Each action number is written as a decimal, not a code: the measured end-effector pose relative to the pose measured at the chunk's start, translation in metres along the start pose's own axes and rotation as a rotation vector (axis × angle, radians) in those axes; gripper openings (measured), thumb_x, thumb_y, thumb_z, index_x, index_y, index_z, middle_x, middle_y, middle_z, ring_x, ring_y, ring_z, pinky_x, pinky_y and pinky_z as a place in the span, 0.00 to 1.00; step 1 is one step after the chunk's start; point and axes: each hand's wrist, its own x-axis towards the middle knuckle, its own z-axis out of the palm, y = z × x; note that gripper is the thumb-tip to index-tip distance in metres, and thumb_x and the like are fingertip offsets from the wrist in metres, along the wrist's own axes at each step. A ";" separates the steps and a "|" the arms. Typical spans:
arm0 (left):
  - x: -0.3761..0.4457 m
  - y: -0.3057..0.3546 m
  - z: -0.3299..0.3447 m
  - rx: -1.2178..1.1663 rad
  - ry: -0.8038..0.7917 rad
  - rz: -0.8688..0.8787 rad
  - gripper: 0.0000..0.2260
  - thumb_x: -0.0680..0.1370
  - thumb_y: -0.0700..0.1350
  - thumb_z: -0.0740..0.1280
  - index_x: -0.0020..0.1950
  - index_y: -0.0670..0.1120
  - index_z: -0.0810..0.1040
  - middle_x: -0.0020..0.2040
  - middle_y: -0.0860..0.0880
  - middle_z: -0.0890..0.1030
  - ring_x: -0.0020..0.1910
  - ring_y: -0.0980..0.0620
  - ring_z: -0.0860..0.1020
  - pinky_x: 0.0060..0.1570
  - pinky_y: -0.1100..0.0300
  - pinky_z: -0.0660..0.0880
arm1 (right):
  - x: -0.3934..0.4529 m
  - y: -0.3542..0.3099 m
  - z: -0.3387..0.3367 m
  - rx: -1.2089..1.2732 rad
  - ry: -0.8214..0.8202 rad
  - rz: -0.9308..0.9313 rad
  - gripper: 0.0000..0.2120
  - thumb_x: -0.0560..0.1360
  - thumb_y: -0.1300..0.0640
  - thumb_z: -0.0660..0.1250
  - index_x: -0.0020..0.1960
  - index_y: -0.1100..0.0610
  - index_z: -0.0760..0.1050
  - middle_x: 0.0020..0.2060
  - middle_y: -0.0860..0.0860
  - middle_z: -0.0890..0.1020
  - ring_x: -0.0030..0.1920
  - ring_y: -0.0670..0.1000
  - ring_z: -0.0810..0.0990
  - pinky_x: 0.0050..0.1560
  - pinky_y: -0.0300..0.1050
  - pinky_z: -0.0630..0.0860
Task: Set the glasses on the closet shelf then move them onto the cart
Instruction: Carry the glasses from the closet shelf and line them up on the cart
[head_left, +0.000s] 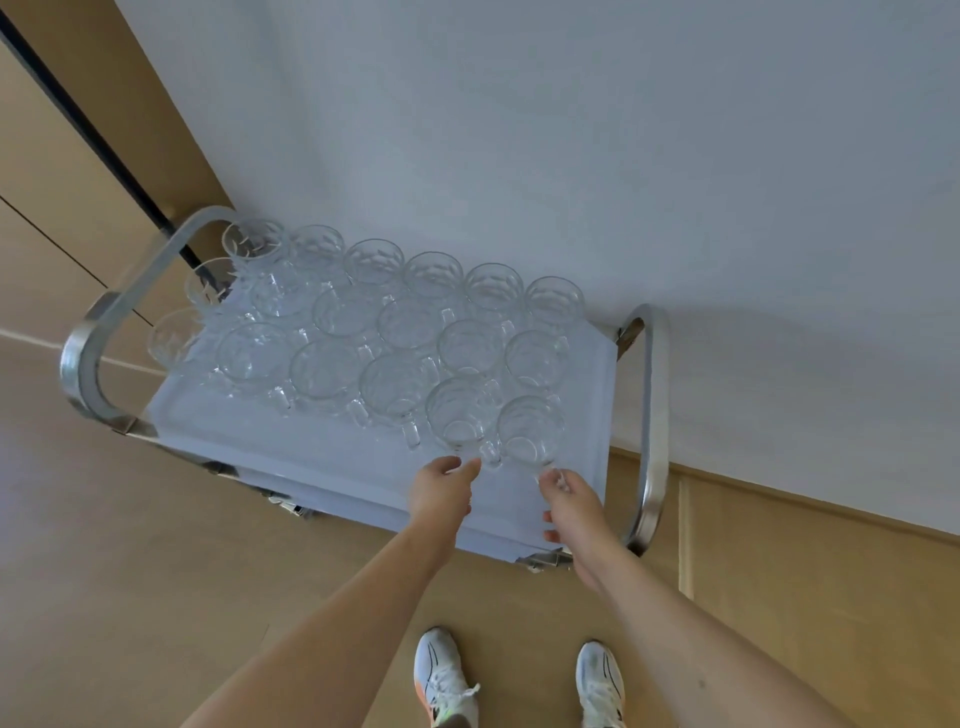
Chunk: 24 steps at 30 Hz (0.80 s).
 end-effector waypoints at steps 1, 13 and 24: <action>-0.002 0.000 -0.002 0.035 -0.012 0.020 0.20 0.79 0.50 0.70 0.69 0.44 0.76 0.48 0.49 0.81 0.50 0.46 0.82 0.59 0.46 0.80 | -0.004 0.001 0.002 0.007 0.016 -0.013 0.13 0.84 0.46 0.58 0.65 0.49 0.71 0.52 0.47 0.77 0.53 0.55 0.79 0.60 0.56 0.78; -0.071 0.036 0.003 0.333 -0.032 0.395 0.12 0.81 0.49 0.67 0.64 0.52 0.80 0.57 0.53 0.82 0.51 0.54 0.79 0.52 0.58 0.74 | -0.058 -0.011 -0.030 0.008 0.067 -0.183 0.25 0.81 0.45 0.65 0.75 0.48 0.65 0.71 0.55 0.71 0.66 0.55 0.75 0.68 0.56 0.73; -0.205 0.065 0.109 0.815 -0.141 0.950 0.18 0.81 0.53 0.67 0.71 0.51 0.76 0.69 0.50 0.78 0.67 0.50 0.75 0.64 0.59 0.69 | -0.151 0.014 -0.181 -0.108 0.344 -0.436 0.25 0.81 0.46 0.65 0.75 0.49 0.67 0.73 0.53 0.70 0.72 0.53 0.70 0.68 0.47 0.68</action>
